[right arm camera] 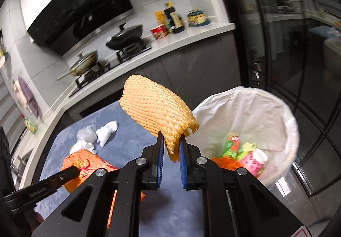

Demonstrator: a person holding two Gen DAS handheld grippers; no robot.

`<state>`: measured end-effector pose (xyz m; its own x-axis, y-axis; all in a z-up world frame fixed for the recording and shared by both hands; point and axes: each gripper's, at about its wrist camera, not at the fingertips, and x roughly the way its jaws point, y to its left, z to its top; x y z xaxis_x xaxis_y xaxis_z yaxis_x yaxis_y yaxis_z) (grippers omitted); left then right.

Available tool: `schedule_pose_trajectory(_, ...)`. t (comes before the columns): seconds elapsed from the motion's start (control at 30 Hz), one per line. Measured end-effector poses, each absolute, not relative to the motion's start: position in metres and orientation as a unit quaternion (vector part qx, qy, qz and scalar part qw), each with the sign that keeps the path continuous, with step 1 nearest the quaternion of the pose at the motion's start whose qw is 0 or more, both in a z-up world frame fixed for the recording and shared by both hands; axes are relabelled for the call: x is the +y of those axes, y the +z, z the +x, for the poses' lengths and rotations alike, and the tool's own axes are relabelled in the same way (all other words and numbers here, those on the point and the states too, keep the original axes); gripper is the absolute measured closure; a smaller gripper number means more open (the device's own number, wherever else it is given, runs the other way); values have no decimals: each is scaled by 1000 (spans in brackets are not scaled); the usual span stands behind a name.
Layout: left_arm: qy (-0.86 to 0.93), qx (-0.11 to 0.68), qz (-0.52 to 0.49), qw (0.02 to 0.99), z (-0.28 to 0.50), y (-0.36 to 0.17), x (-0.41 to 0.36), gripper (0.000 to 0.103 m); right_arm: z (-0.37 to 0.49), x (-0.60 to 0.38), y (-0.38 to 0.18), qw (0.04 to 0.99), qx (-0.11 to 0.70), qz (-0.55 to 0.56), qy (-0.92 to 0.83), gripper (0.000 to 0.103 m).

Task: Collect trash
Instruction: 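Lift the foam mesh with the right gripper while the left gripper carries the orange bag to the bin, then open both grippers over the bin to release the foam mesh and orange bag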

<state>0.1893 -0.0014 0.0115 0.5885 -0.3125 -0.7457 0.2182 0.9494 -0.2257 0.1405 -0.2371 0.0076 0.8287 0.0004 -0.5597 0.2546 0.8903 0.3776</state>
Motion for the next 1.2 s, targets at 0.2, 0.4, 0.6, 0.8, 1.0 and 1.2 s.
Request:
schedule_pose_trajectory(0.2, -183, 404, -32, 896, 178, 32, -34, 72, 116, -267, 14, 930, 265, 235, -102, 90)
schedule_pose_trajectory(0.4, -211, 378, 2, 901, 170, 48, -77, 72, 94, -298, 12, 926, 255, 244, -136, 90)
schedule_pose_trajectory(0.6, -241, 375, 22, 895, 171, 49, -116, 72, 80, -320, 10, 922, 252, 245, -162, 90)
schedule_pose_trajectory(0.8, -265, 377, 43, 887, 174, 43, -153, 72, 76, -337, 0, 914, 260, 256, -177, 90)
schedule_pose_trajectory(1.0, -290, 386, 54, 874, 184, 31, -183, 72, 77, -347, -12, 908, 270, 261, -188, 90)
schedule_pose_trajectory(1.2, -307, 396, 59, 863, 199, 19, -197, 71, 88, -355, -20, 903, 284, 258, -191, 90)
